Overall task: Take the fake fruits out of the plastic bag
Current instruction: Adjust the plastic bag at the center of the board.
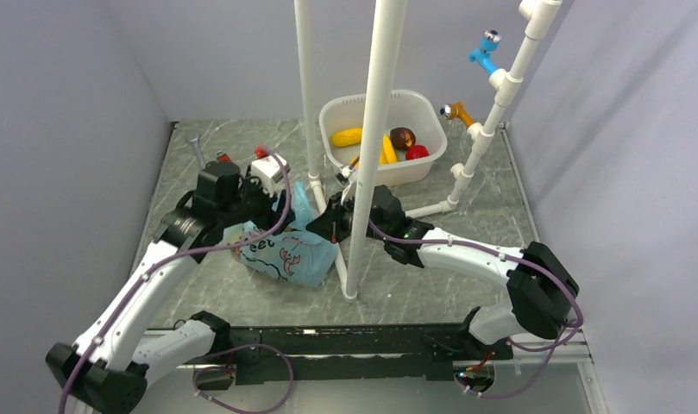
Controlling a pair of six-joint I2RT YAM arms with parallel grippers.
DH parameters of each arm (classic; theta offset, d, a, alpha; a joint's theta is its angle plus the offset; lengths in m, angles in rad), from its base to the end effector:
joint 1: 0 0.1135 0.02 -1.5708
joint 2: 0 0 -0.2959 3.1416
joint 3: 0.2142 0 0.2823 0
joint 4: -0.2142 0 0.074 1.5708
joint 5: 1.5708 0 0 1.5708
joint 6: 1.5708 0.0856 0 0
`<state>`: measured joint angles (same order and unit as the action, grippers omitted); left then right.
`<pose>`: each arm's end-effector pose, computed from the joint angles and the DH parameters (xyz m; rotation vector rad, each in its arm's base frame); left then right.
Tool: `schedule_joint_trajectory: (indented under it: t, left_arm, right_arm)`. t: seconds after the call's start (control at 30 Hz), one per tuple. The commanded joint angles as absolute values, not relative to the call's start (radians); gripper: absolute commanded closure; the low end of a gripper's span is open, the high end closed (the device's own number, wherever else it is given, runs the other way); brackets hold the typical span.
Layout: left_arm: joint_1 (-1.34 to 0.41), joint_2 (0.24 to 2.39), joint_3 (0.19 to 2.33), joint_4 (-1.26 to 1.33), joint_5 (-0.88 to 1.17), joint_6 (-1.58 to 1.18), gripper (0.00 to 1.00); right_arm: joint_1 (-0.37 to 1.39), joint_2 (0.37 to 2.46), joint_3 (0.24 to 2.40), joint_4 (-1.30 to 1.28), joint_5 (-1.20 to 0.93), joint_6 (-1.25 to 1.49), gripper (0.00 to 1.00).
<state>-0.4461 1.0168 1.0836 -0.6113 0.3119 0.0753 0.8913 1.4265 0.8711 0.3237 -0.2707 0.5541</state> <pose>0.2309 -0.1396 0.3629 0.7301 2.0059 -0.5495 0.2309 0.3223 0.2759 -0.5408 1.9098 1.2347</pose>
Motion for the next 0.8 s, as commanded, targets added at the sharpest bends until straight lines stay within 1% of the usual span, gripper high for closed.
schedule_joint_trajectory:
  t: [0.0, 0.03, 0.07, 0.13, 0.23, 0.4, 0.57, 0.77]
  left_arm:
    - [-0.451, 0.840, 0.980, -0.498, 0.237, 0.109, 0.19]
    - [-0.451, 0.793, 0.946, -0.456, 0.225, 0.104, 0.08]
    - [-0.450, 0.744, 0.906, -0.406, 0.208, 0.094, 0.01]
    - [-0.451, 0.674, 0.844, -0.337, 0.183, 0.092, 0.00]
    - [-0.451, 0.657, 0.823, -0.340, 0.172, 0.102, 0.01]
    - [-0.451, 0.782, 0.878, -0.403, 0.318, 0.116, 0.01]
    - [-0.437, 0.937, 0.959, -0.514, 0.381, 0.165, 0.01]
    - [-0.434, 0.999, 0.958, -0.555, 0.408, 0.195, 0.01]
  right_arm:
    - [0.891, 1.395, 0.871, 0.364, -0.268, 0.549, 1.00]
    - [0.891, 1.396, 0.872, 0.362, -0.269, 0.548, 1.00]
    - [0.890, 1.396, 0.873, 0.361, -0.270, 0.548, 1.00]
    - [0.890, 1.391, 0.868, 0.363, -0.271, 0.549, 1.00]
    - [0.890, 1.385, 0.865, 0.362, -0.272, 0.551, 1.00]
    - [0.890, 1.382, 0.860, 0.366, -0.272, 0.552, 1.00]
    - [0.891, 1.391, 0.870, 0.360, -0.279, 0.550, 1.00]
    - [0.891, 1.407, 0.874, 0.377, -0.283, 0.558, 1.00]
